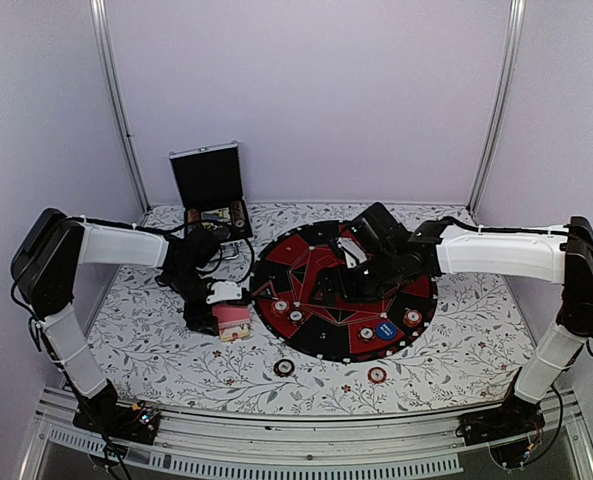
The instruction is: Distribute texas hold em gaming equipment
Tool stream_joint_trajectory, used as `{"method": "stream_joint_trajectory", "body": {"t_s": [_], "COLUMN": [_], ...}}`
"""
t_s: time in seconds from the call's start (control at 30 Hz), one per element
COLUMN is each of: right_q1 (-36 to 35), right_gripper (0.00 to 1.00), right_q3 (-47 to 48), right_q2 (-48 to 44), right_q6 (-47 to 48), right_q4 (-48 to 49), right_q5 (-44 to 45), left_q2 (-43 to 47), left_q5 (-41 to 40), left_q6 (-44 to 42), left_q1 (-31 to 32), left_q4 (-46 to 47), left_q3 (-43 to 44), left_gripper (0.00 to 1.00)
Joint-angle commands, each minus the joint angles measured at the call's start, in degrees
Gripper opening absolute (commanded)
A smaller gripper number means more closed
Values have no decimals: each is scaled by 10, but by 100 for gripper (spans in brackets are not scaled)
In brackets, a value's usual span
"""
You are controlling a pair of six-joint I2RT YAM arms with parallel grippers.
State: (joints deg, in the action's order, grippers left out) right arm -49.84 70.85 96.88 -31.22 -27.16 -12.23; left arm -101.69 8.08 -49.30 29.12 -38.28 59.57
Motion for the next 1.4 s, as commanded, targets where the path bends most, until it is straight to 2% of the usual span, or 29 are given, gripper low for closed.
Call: {"method": "stream_joint_trajectory", "body": {"t_s": [0.0, 0.2, 0.73, 0.93, 1.37], "right_q1": [3, 8, 9, 8, 21], "right_gripper": [96, 95, 94, 94, 94], "right_q3": [-7, -20, -25, -25, -24], "right_q2": [12, 27, 82, 93, 116], "right_q6": [-20, -46, -94, -105, -135], "right_q4": [51, 104, 193, 214, 266], "right_q5": [-41, -87, -170, -190, -239], "left_q2": [11, 16, 46, 48, 70], "left_q5": [1, 1, 1, 15, 34], "left_q6": [4, 9, 11, 14, 25], "left_q1": [1, 1, -1, -11, -17], "left_q4": [14, 11, 18, 32, 14], "left_q3": [-9, -7, -16, -19, -1], "left_gripper": [74, 62, 50, 39, 28]}}
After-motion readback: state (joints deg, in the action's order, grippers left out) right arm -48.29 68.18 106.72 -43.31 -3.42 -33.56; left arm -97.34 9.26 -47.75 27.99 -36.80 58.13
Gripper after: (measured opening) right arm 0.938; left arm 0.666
